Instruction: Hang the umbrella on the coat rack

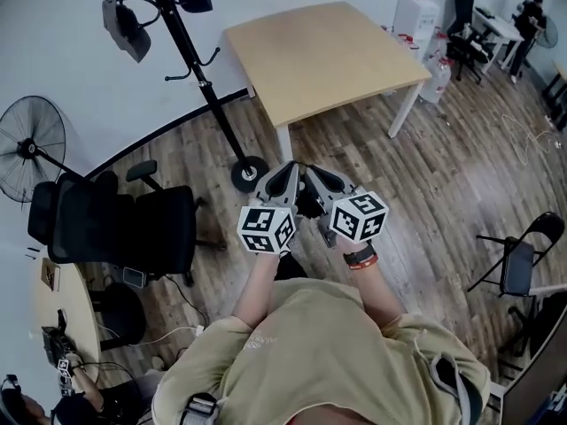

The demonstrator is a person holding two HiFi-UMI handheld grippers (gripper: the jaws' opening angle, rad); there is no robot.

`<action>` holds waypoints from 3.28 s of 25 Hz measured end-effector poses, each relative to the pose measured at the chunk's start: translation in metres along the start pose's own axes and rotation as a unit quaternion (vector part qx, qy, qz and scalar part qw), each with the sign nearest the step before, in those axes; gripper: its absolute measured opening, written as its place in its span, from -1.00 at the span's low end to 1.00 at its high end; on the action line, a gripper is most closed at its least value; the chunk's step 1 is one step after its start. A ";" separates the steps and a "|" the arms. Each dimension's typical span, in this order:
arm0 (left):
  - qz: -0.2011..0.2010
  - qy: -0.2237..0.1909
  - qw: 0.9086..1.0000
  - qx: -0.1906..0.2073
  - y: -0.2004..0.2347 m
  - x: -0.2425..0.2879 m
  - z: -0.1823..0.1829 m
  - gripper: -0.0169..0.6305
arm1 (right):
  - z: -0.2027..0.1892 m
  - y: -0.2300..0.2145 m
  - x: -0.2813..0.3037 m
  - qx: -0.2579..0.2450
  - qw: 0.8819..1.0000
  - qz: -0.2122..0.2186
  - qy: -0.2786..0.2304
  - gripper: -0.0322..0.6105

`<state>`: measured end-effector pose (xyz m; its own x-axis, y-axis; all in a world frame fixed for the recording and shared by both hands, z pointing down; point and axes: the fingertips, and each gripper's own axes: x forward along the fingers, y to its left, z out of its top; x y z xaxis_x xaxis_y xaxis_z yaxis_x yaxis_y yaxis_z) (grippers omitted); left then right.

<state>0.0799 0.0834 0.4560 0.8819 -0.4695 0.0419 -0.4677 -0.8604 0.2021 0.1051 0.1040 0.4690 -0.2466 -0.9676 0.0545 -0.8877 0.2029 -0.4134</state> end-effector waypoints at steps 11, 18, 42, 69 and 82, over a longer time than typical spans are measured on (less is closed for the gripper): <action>0.038 0.014 0.999 -0.013 0.179 0.062 0.049 -0.88 | 0.029 -0.014 0.202 -0.003 0.999 0.023 0.032 -0.84; 0.062 0.007 0.998 -0.027 0.267 0.088 0.062 -0.88 | 0.025 -0.014 0.294 0.001 0.997 0.053 0.048 -0.84; 0.196 0.007 0.979 -0.058 0.454 0.194 0.071 -0.88 | 0.038 -0.081 0.507 0.009 0.977 0.158 0.140 -0.84; 0.264 0.038 0.959 -0.091 0.568 0.227 0.047 -0.88 | 0.013 -0.106 0.622 0.034 0.959 0.201 0.195 -0.84; 0.250 0.073 0.959 -0.108 0.586 0.236 0.017 -0.88 | 0.067 -0.192 0.644 0.069 0.983 0.125 0.116 -0.85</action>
<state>0.0131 -0.5354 0.5678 0.5570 -0.7663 0.3202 -0.8251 -0.4666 0.3185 0.1425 -0.5679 0.5228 -0.5466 -0.8266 0.1337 -0.7303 0.3925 -0.5591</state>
